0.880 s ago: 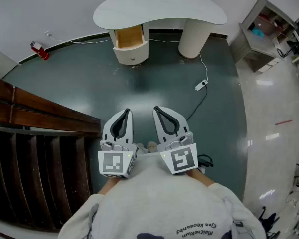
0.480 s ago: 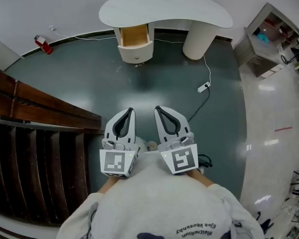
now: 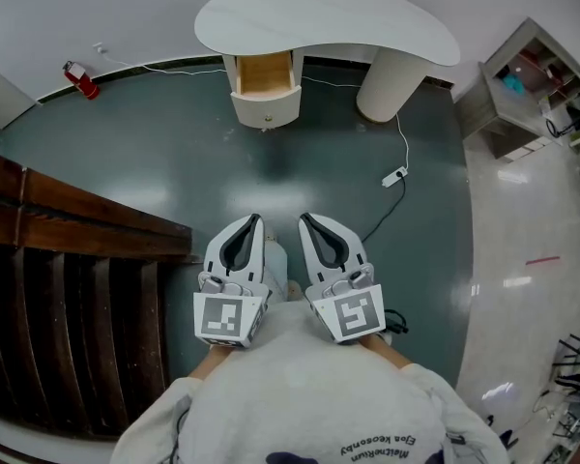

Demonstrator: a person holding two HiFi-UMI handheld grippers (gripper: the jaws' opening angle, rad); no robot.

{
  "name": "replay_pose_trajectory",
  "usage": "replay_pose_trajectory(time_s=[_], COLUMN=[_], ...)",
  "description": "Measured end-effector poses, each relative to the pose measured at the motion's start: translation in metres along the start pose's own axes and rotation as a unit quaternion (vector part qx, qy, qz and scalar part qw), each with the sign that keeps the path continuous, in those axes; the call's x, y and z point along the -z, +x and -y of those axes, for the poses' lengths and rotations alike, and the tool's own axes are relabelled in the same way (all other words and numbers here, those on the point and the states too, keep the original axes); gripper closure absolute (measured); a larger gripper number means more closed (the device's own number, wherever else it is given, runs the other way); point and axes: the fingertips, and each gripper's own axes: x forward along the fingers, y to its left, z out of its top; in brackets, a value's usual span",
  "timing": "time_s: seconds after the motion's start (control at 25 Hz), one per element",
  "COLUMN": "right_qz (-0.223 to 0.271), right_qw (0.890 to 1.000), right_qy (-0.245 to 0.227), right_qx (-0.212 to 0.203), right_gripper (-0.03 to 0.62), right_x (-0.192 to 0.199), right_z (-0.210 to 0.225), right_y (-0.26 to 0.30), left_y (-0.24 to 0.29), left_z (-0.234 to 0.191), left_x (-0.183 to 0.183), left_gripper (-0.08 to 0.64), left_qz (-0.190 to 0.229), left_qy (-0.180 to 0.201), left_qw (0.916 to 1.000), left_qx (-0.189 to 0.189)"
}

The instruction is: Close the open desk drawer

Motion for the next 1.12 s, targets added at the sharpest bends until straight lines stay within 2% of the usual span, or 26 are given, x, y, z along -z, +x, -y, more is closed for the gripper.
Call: replay_pose_trajectory(time_s=[0.4, 0.68, 0.88, 1.12], right_qz=[-0.015, -0.022, -0.039, -0.053], right_qw=[1.0, 0.999, 0.998, 0.997], right_qy=[0.004, 0.003, 0.011, 0.007], right_qx=[0.011, 0.035, 0.053, 0.048], right_gripper=[0.575, 0.575, 0.575, 0.575], right_x=[-0.006, -0.011, 0.0, 0.005], right_z=[0.037, 0.062, 0.073, 0.08], right_y=[0.088, 0.152, 0.175, 0.193], left_y=[0.077, 0.137, 0.166, 0.177], left_z=[-0.059, -0.105, -0.12, -0.133], left_x=[-0.02, -0.033, -0.03, -0.019], left_gripper=[0.549, 0.549, 0.55, 0.549], left_qz=[-0.003, -0.009, -0.011, -0.025], left_qy=[0.002, 0.008, 0.008, -0.008], left_qw=[0.9998, 0.9986, 0.9972, 0.9971], left_qx=[0.021, 0.051, 0.074, 0.071])
